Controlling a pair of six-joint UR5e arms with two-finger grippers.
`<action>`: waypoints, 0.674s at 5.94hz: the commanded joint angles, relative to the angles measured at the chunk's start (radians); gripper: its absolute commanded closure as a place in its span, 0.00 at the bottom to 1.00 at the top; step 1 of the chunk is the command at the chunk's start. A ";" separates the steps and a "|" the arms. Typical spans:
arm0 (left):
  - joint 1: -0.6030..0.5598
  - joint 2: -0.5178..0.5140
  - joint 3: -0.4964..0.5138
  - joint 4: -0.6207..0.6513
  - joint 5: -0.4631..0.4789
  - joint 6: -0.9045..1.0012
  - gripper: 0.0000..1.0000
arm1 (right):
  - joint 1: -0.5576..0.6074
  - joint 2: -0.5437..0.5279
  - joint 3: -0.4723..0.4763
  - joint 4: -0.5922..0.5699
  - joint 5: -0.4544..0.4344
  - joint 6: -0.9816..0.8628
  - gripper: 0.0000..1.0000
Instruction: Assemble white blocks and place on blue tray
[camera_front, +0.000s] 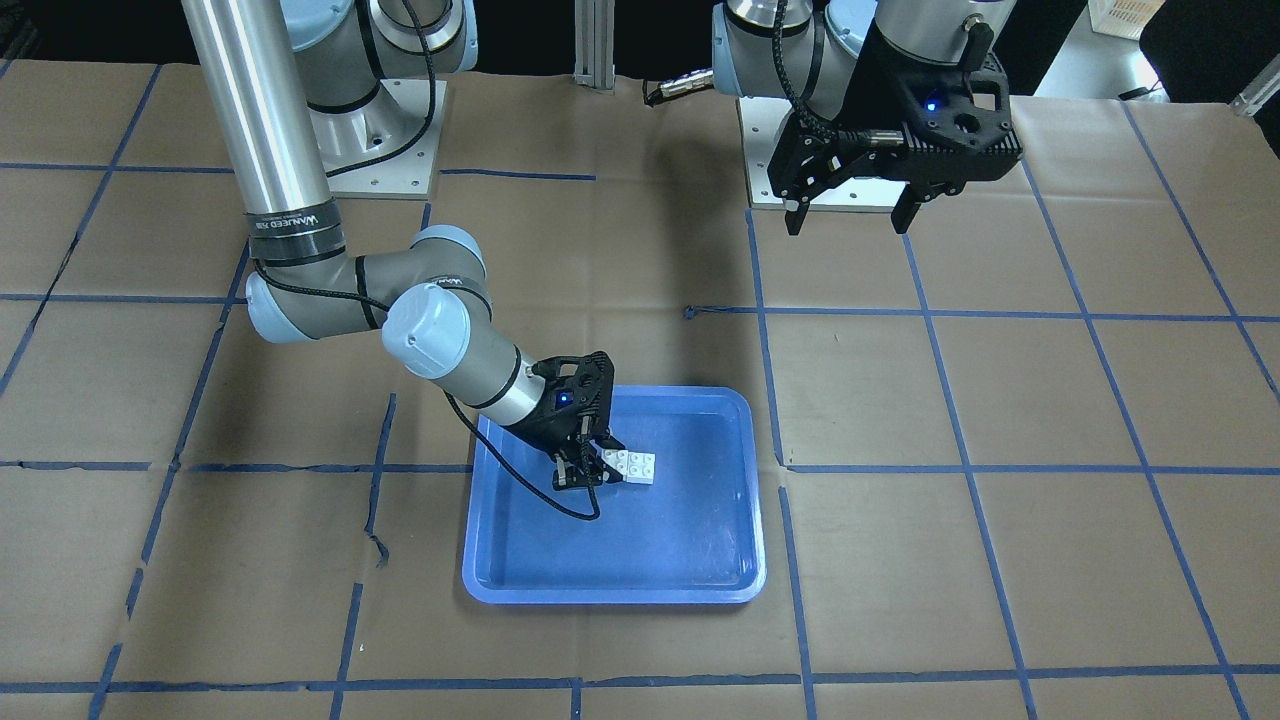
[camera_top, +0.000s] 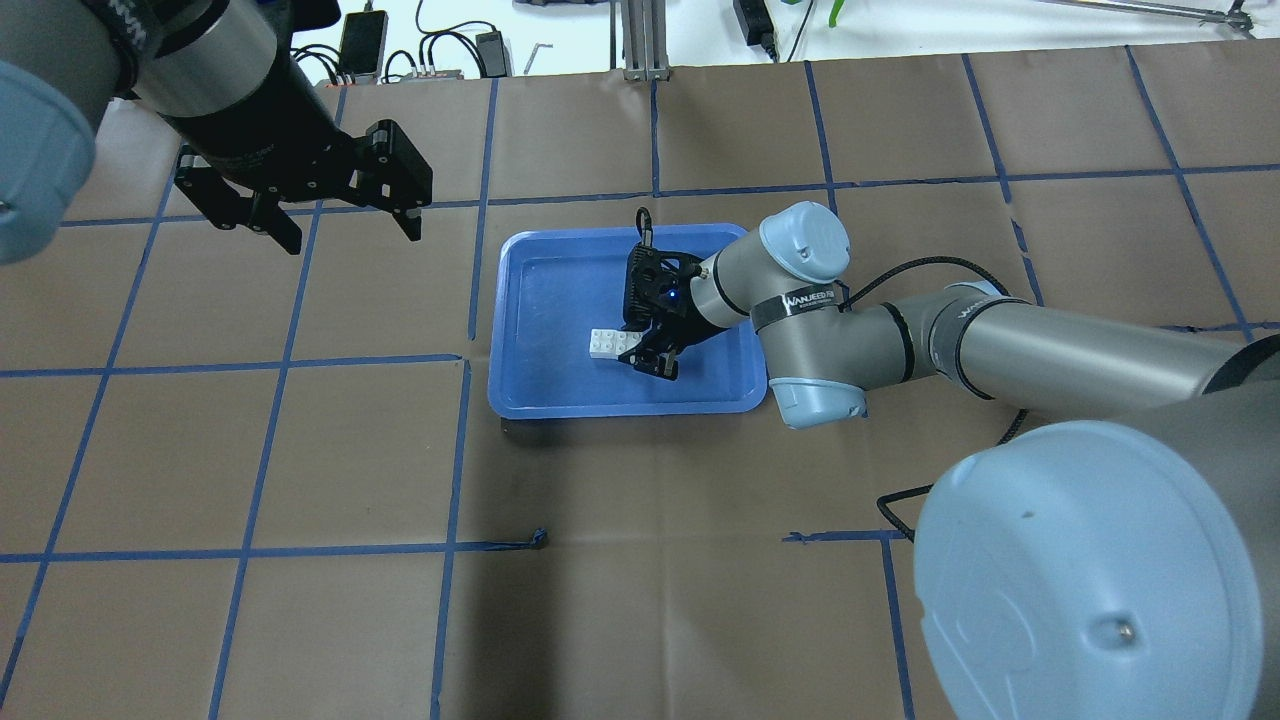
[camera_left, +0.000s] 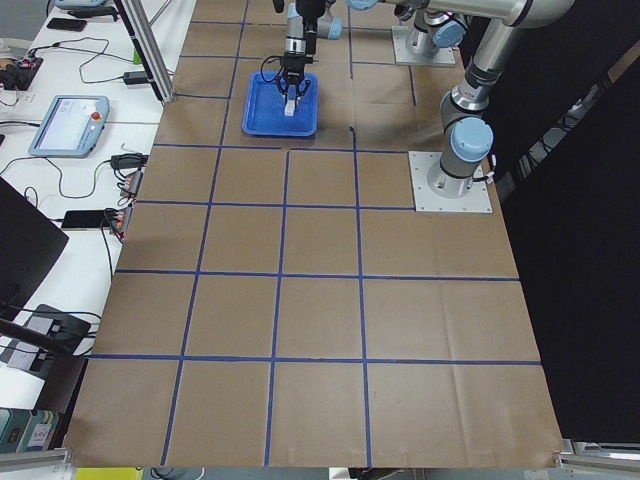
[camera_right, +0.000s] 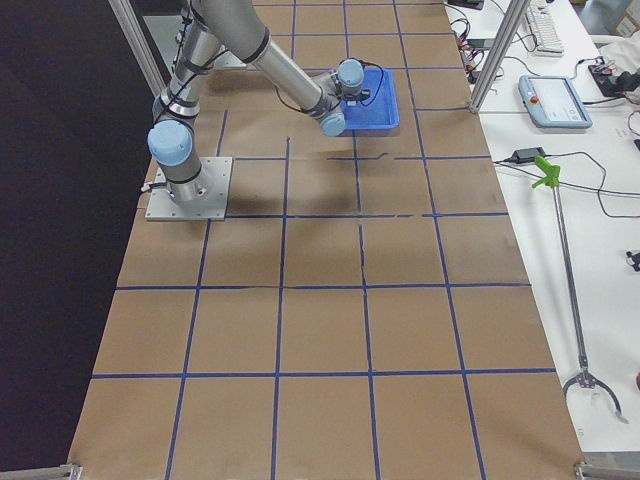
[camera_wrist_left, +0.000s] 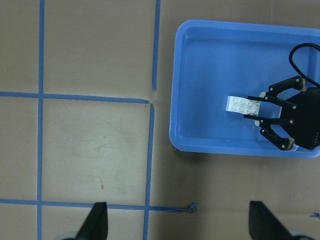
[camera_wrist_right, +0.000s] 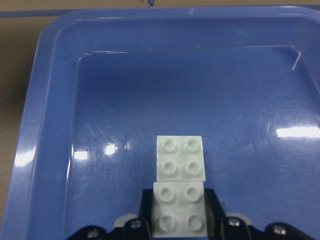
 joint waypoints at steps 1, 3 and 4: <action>0.000 0.003 0.004 0.000 0.000 0.000 0.01 | 0.000 0.001 -0.003 -0.002 -0.001 0.000 0.66; 0.000 0.003 0.006 0.000 0.000 0.000 0.01 | 0.000 0.003 -0.004 -0.002 -0.001 0.000 0.66; 0.000 0.001 0.004 0.000 0.000 0.000 0.01 | 0.000 0.004 -0.004 -0.002 -0.001 0.000 0.63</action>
